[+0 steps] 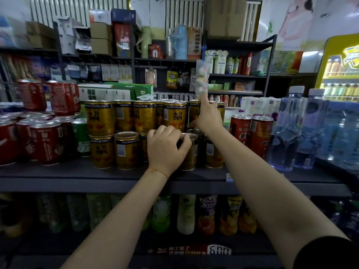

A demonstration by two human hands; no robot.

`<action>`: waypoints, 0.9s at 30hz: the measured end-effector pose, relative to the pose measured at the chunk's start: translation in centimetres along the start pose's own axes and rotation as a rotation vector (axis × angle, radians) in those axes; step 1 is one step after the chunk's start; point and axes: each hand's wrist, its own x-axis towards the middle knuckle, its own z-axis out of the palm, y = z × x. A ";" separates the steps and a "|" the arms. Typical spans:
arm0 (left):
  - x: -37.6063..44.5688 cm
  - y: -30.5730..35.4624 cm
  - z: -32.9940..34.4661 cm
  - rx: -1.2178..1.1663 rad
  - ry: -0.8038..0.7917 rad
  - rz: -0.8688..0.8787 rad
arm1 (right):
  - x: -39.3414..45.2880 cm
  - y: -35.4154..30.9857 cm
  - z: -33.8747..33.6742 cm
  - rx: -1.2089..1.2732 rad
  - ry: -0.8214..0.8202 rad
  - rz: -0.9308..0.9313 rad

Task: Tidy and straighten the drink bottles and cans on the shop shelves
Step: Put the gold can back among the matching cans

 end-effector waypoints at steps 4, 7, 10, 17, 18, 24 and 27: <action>-0.1 -0.1 0.0 -0.008 0.002 -0.001 | 0.1 -0.1 0.1 0.005 -0.013 -0.003; -0.1 -0.2 -0.1 -0.024 -0.012 -0.008 | 0.1 0.0 0.1 0.006 -0.024 -0.011; -0.1 -0.1 -0.1 -0.027 -0.021 -0.005 | 0.3 0.0 0.0 0.004 -0.020 -0.005; -0.2 -0.2 0.0 -0.029 -0.015 0.001 | 0.6 -0.2 -0.7 -0.025 0.017 -0.042; -0.2 -0.2 0.0 -0.032 -0.016 0.001 | 0.5 -0.2 -0.7 -0.027 0.022 -0.048; -0.3 -0.1 -0.3 -0.009 -0.027 0.002 | -1.8 -0.7 -1.3 -0.103 0.008 -0.025; -0.4 -0.1 -1.1 -0.024 -0.087 0.026 | -4.7 -1.4 -1.8 0.007 0.113 -0.121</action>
